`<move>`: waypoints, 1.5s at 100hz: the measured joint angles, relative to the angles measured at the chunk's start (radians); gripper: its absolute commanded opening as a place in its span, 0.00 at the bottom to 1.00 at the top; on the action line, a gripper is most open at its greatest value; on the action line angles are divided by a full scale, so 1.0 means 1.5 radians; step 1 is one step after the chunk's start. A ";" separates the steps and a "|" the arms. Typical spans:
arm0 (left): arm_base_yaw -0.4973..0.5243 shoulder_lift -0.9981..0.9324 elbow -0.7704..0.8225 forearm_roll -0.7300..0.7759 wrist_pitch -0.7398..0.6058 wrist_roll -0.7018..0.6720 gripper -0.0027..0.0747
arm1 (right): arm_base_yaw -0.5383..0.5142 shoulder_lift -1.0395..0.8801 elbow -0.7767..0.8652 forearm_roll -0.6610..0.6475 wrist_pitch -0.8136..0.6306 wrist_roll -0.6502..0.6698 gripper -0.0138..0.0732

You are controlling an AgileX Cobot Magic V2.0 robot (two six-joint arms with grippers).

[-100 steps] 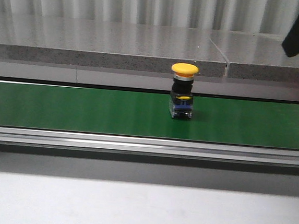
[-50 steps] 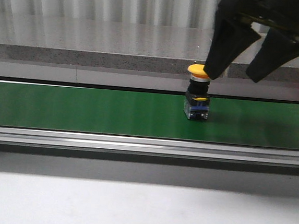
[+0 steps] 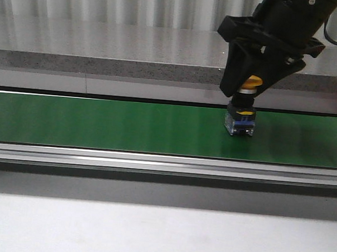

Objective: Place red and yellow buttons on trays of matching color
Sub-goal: 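Grasp the yellow button with the right gripper and lift it, then lower the yellow button into the yellow tray and release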

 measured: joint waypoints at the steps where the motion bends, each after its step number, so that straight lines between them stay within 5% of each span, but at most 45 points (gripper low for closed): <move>1: 0.000 0.000 0.000 0.000 0.000 0.000 0.01 | 0.000 0.000 0.000 0.000 0.000 0.000 0.42; 34: 0.000 0.000 0.000 0.000 0.000 0.000 0.01 | -0.006 -0.032 0.017 0.004 -0.018 0.009 0.41; 57: 0.000 0.000 0.000 0.000 0.000 0.000 0.01 | -0.072 -0.125 0.084 0.007 -0.033 0.032 0.41; 107: 0.000 0.000 0.000 0.000 0.000 0.000 0.01 | -0.370 -0.257 0.170 0.007 -0.010 0.041 0.41; 150: 0.000 0.000 0.000 0.000 0.000 0.000 0.01 | -0.591 -0.251 0.211 0.007 -0.031 0.145 0.41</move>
